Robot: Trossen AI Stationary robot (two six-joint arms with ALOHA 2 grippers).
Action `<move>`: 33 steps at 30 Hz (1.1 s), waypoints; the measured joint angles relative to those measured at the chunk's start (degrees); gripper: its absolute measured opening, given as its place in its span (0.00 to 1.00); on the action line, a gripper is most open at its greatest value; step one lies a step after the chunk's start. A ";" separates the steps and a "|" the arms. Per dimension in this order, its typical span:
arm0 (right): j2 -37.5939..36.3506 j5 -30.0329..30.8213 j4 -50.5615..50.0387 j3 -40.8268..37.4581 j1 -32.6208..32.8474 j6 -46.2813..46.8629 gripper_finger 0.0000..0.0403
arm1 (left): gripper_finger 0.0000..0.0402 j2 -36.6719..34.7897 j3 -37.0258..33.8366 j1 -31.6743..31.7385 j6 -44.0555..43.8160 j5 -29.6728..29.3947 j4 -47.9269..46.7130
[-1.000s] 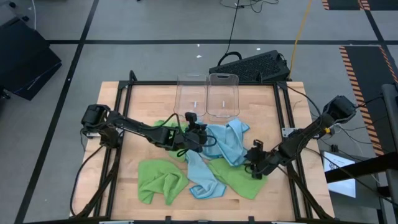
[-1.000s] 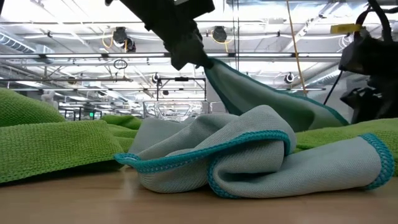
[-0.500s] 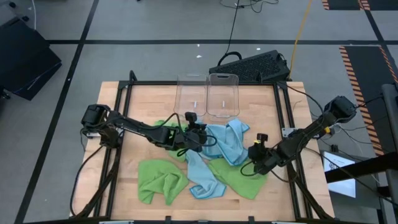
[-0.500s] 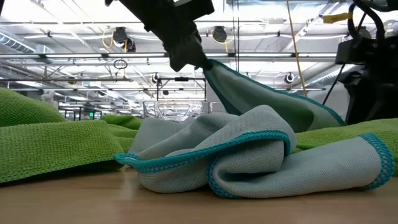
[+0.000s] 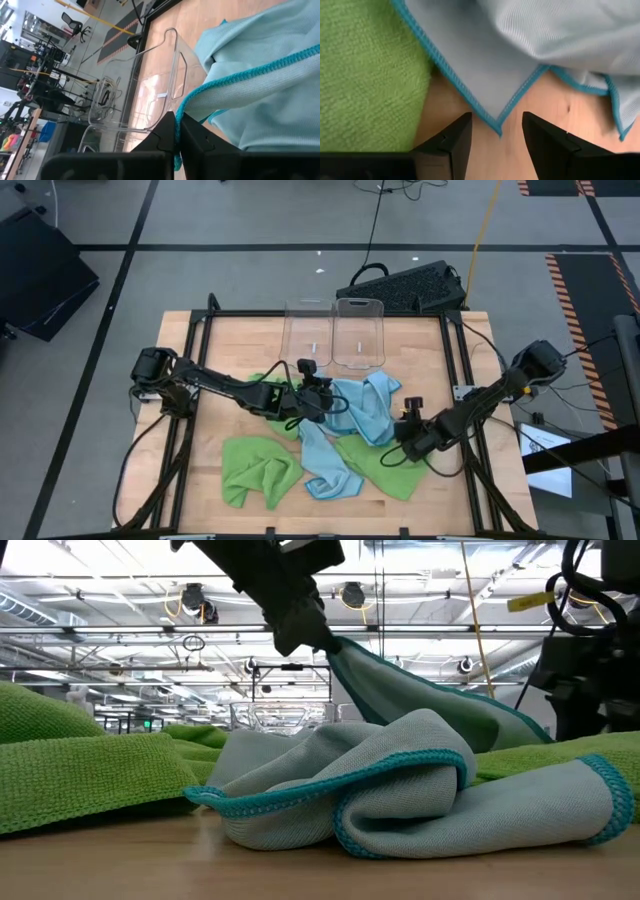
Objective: Fold microfiber towels
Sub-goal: Fold the top right blue microfiber towel
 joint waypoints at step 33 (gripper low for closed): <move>-5.17 11.78 -41.72 34.33 5.27 25.70 0.00 | 0.01 -13.75 0.00 -13.17 2.21 -1.05 -2.58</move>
